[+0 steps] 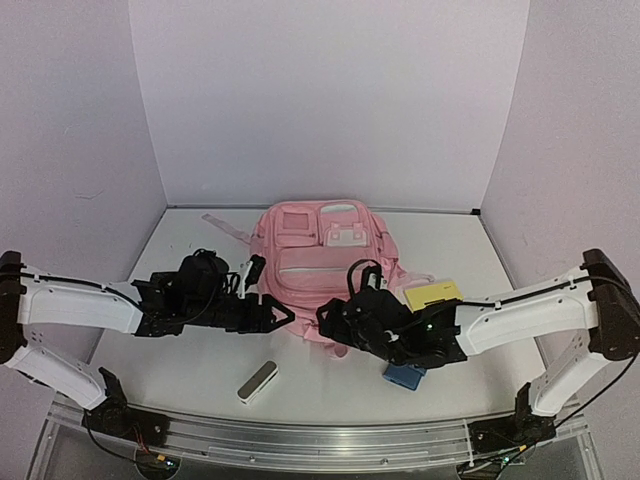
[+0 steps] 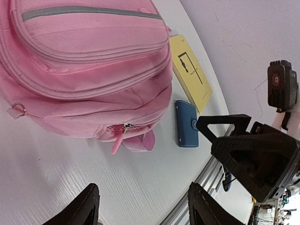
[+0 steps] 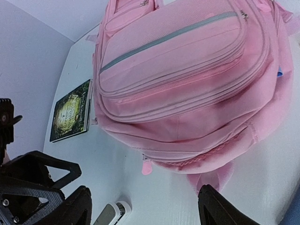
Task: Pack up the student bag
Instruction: Zip the student bag at the center of the board.
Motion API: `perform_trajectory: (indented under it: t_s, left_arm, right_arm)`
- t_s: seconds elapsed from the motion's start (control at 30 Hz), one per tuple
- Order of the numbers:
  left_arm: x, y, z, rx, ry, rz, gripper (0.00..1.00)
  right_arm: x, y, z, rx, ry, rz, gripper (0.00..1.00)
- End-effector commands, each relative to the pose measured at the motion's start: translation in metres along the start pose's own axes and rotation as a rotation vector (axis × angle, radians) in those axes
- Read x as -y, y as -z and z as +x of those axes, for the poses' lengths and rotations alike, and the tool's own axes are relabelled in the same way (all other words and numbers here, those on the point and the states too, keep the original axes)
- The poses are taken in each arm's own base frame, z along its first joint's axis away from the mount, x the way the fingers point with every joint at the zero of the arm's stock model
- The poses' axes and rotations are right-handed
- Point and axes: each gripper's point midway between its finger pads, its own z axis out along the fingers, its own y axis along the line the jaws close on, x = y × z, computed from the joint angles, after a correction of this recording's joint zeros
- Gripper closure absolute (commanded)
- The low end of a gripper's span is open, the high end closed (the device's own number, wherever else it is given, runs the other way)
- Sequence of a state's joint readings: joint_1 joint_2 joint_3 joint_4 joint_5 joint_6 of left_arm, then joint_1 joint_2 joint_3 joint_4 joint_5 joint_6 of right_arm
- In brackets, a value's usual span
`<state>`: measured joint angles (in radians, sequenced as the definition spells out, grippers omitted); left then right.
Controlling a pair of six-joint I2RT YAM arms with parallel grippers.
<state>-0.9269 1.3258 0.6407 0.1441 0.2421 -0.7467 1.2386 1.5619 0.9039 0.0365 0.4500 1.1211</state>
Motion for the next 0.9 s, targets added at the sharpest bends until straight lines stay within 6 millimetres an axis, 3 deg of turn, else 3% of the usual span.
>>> perform_trajectory:
  t_s: [0.0,0.17,0.33,0.57,0.87]
  left_arm:
    - [-0.021,0.009,-0.019,0.055,0.100,-0.076,0.34]
    - [-0.040,0.010,-0.039,0.120,0.187,-0.085,0.30]
    - [-0.048,0.002,-0.052,0.131,0.218,-0.067,0.30]
    - [-0.062,-0.012,-0.045,0.089,0.229,-0.114,0.27]
    - [-0.066,-0.028,-0.052,0.082,0.201,-0.129,0.26]
  right_arm:
    - [-0.018,-0.019,0.020,-0.052,0.042,0.010,0.28]
    - [-0.030,-0.034,0.027,-0.046,0.030,0.020,0.38]
    - [-0.022,-0.048,0.032,-0.039,0.067,0.097,0.44]
    - [-0.015,-0.064,0.043,-0.050,0.124,0.183,0.46]
    - [-0.008,-0.073,0.036,-0.005,0.202,0.295,0.49]
